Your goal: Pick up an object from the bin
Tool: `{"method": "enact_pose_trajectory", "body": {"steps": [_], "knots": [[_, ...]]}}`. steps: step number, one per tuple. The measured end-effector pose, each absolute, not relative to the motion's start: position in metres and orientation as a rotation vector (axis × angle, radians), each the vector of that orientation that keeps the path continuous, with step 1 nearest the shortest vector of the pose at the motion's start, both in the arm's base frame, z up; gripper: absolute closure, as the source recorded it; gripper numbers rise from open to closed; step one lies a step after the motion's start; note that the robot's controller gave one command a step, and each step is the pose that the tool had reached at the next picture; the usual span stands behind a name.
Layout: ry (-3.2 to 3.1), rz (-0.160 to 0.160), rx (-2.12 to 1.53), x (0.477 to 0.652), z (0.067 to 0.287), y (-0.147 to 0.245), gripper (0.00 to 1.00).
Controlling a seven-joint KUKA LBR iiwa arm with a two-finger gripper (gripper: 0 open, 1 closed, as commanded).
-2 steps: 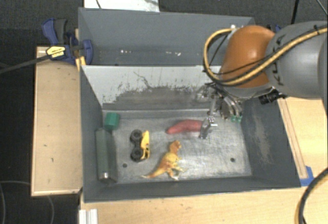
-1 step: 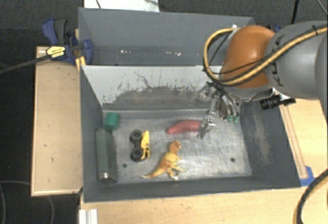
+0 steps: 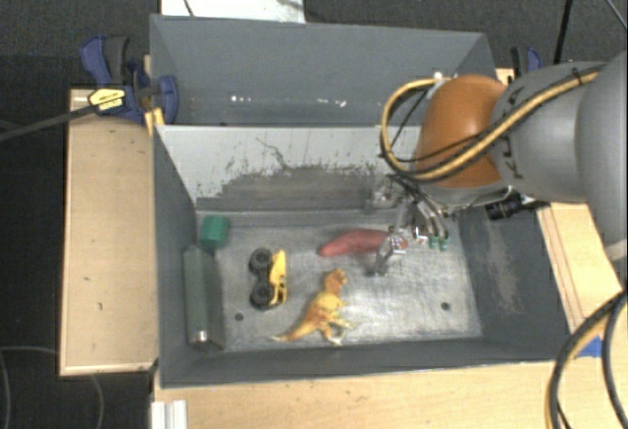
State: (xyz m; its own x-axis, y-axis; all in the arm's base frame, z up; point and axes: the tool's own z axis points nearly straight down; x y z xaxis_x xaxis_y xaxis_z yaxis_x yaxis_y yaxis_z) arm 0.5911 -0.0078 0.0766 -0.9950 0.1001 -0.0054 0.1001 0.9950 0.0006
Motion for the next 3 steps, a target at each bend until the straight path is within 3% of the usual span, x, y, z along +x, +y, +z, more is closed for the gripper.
{"method": "enact_pose_trajectory", "body": {"steps": [1, 3], "knots": [[3.131, 0.000, 0.153, 0.5903, 0.0805, -0.0073, 1.00], [3.137, 0.000, 0.153, 0.5887, 0.0848, -0.0072, 1.00]]}}
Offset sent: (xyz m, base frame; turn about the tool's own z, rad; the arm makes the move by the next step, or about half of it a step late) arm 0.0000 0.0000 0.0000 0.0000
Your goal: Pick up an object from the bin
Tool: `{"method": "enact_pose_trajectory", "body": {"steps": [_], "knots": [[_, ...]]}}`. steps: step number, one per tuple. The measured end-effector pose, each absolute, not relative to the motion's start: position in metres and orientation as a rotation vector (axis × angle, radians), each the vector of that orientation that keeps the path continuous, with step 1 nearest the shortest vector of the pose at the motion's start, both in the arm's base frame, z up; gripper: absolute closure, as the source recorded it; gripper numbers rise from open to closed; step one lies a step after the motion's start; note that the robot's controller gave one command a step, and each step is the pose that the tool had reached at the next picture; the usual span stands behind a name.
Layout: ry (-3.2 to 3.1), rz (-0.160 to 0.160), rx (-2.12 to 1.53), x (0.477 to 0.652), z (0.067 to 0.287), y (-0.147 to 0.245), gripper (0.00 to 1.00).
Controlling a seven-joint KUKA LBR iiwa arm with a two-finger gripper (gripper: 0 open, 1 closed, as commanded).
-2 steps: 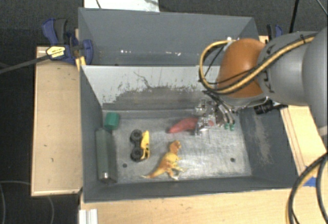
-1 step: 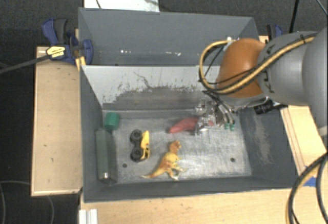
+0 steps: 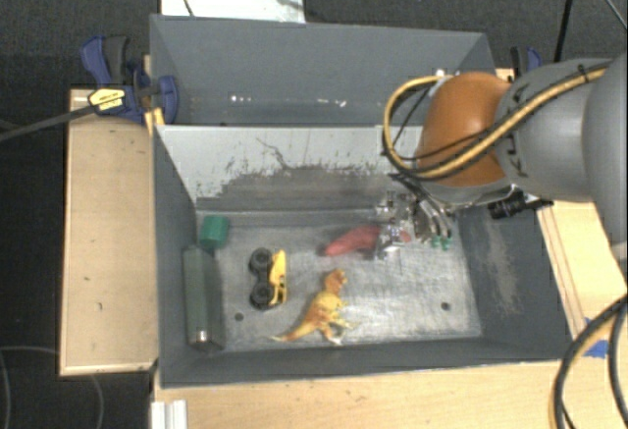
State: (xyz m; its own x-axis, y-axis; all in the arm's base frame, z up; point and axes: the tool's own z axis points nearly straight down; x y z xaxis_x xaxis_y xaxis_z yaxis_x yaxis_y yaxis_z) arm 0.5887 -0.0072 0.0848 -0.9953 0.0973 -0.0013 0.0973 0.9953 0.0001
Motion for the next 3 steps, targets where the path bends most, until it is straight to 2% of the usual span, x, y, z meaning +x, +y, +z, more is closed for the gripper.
{"method": "enact_pose_trajectory", "body": {"steps": [2, 3], "knots": [[3.133, 0.001, 0.152, 0.590, 0.119, -0.007, 1.00], [3.130, 0.001, 0.151, 0.590, 0.126, -0.007, 1.00]]}}
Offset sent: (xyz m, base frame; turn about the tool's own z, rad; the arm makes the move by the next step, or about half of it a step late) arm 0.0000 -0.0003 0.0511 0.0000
